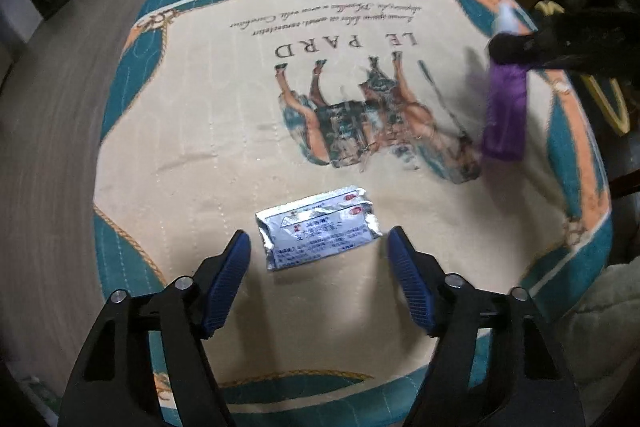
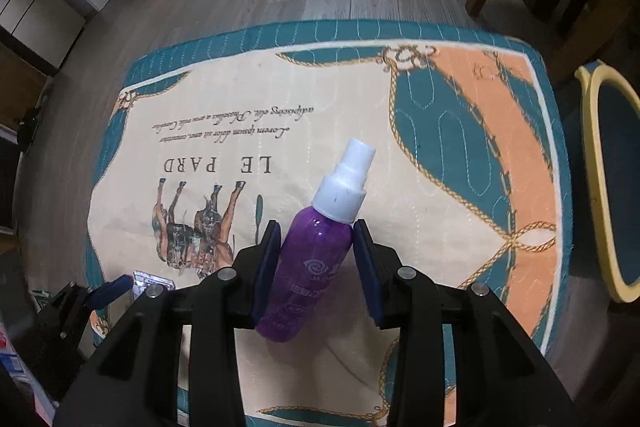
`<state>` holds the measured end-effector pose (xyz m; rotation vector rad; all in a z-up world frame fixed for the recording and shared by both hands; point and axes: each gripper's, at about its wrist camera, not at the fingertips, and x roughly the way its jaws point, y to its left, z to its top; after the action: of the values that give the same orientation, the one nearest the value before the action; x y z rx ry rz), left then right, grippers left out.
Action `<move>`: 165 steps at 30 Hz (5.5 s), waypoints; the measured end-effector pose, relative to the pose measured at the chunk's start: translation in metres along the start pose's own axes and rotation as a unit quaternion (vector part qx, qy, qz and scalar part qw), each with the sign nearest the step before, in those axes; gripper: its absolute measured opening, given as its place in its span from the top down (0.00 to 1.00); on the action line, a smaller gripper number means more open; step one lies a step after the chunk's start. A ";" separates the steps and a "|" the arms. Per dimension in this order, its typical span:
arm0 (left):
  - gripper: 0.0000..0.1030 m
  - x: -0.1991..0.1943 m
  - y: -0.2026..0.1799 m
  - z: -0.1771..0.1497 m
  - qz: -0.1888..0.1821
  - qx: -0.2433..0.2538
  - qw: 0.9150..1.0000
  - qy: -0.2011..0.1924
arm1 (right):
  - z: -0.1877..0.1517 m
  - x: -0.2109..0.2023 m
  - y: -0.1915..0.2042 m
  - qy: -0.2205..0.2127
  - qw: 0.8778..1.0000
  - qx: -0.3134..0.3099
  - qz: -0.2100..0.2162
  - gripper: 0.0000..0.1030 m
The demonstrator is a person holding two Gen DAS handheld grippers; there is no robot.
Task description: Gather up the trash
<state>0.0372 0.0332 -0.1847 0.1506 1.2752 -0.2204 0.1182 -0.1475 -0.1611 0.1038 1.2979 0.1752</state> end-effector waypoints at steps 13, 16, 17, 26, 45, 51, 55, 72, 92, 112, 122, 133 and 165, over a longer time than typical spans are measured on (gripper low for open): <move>0.41 -0.044 -0.021 0.024 0.012 0.019 0.997 -0.076 | 0.007 -0.042 -0.017 -0.064 0.997 -0.032 -0.012 0.66; 0.41 -0.050 -0.029 0.038 0.014 0.021 0.996 -0.088 | 0.012 -0.053 -0.031 -0.080 0.996 -0.027 -0.014 0.66; 0.41 -0.052 -0.034 0.042 0.017 0.027 0.995 -0.093 | 0.012 -0.057 -0.036 -0.083 0.996 -0.023 -0.011 0.66; 0.41 -0.069 -0.074 0.084 -0.025 0.024 0.991 -0.132 | 0.020 -0.102 -0.100 -0.129 0.991 0.032 0.014 0.66; 0.41 -0.048 -0.279 0.147 -0.119 0.159 0.965 -0.172 | -0.009 -0.171 -0.314 -0.196 0.963 0.162 -0.083 0.66; 0.41 -0.029 -0.325 0.160 -0.134 0.185 0.958 -0.174 | -0.019 -0.146 -0.355 -0.148 0.967 0.194 -0.079 0.66; 0.40 -0.021 -0.348 0.163 -0.143 0.204 0.951 -0.183 | -0.017 -0.141 -0.355 -0.142 0.968 0.194 -0.078 0.66; 0.21 -0.105 -0.307 0.142 -0.133 0.190 0.946 -0.225 | -0.041 -0.197 -0.315 -0.212 0.957 0.194 -0.046 0.43; 0.05 -0.194 -0.237 0.045 -0.101 0.150 0.942 -0.282 | -0.150 -0.237 -0.195 -0.290 0.938 0.139 -0.132 0.06; 0.05 -0.188 -0.243 0.046 -0.068 0.147 0.946 -0.282 | -0.155 -0.236 -0.209 -0.288 0.933 0.171 -0.132 0.06; 0.05 -0.185 -0.243 0.049 -0.081 0.131 0.947 -0.280 | -0.157 -0.234 -0.210 -0.287 0.933 0.178 -0.125 0.06; 0.05 -0.183 -0.249 0.049 -0.071 0.142 0.947 -0.280 | -0.158 -0.233 -0.210 -0.286 0.933 0.180 -0.125 0.06; 0.05 -0.182 -0.252 0.049 -0.069 0.142 0.947 -0.279 | -0.161 -0.233 -0.207 -0.286 0.932 0.186 -0.124 0.06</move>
<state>-0.0297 -0.2075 0.0065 0.2268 0.6836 -0.5278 -0.0825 -0.3982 -0.0193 0.2897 0.7352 -0.3057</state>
